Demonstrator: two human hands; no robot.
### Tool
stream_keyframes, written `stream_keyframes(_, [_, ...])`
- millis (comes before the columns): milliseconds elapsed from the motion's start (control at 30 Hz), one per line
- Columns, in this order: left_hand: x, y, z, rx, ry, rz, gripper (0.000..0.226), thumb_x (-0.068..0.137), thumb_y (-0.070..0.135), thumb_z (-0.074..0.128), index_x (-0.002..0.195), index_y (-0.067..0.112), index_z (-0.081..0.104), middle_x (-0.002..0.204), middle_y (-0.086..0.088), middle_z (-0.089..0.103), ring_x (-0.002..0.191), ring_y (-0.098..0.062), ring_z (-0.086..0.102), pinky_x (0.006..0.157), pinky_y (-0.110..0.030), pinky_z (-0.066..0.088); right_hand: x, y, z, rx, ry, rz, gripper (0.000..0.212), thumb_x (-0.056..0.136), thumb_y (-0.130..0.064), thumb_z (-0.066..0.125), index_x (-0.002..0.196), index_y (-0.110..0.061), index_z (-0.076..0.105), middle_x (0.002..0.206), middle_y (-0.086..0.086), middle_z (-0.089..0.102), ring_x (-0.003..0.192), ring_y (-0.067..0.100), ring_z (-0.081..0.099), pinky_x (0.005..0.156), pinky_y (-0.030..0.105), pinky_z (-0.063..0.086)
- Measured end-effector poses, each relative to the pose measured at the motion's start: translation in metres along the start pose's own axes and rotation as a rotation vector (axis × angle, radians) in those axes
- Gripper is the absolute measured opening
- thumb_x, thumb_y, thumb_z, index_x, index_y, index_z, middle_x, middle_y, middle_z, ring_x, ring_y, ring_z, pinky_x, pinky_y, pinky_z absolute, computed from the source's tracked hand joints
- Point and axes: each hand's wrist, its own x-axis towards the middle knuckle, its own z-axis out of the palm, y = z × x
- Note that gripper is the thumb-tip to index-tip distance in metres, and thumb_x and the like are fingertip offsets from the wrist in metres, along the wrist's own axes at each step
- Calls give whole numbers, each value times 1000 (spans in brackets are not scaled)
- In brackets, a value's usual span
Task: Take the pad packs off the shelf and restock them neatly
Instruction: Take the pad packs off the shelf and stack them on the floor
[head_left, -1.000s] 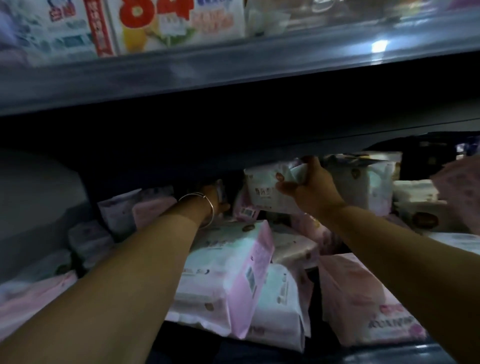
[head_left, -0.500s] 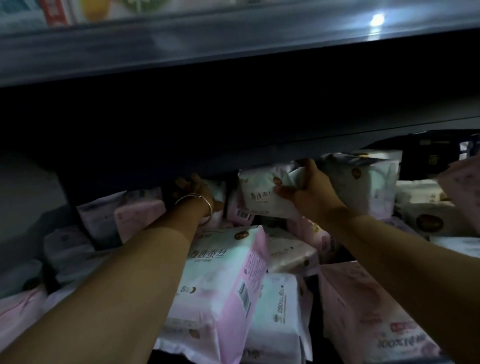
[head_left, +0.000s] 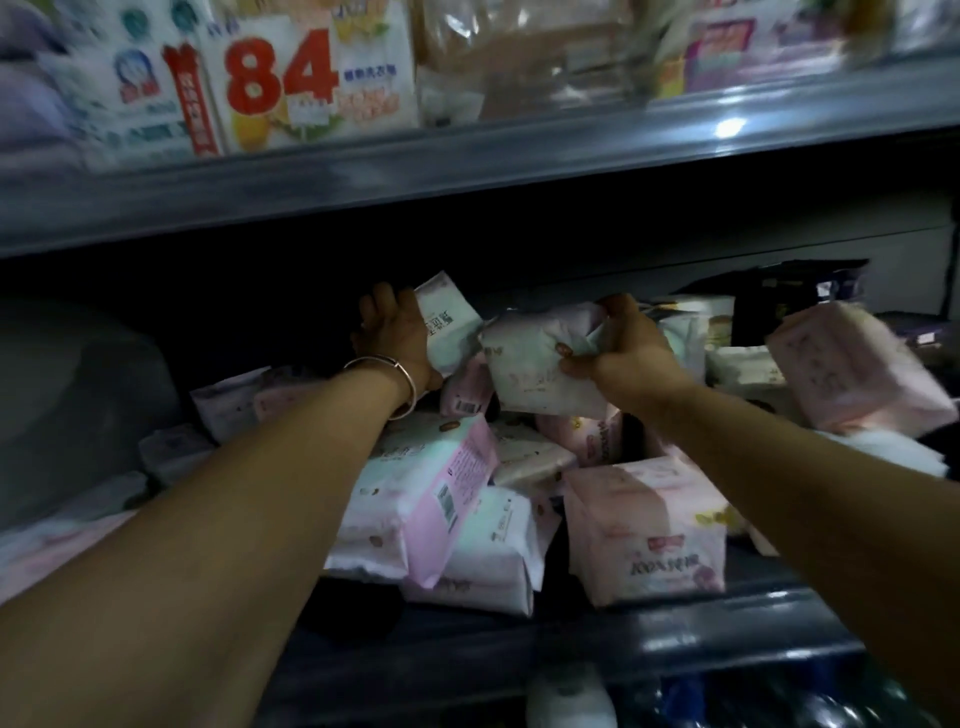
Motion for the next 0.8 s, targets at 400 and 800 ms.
stream_keyframes(400, [-118,80,-80,69,113,172,82,61,29,81,127,6,37,129,-16,32,117,-33,34,87,-41,39,-126,-29,-127,232,-95,57,46,76,4,71,110,-13,44,88,-4,55,75,7,57,58,21,51])
stream_keyframes(800, [-255,108,-57,197,-11,366,78,66,28,78,128,7,36,127,-13,37,114,-30,36,89,-40,32,-242,30,-174,211,-296,261,47,74,5,72,112,-11,49,104,9,61,100,26,60,88,44,52])
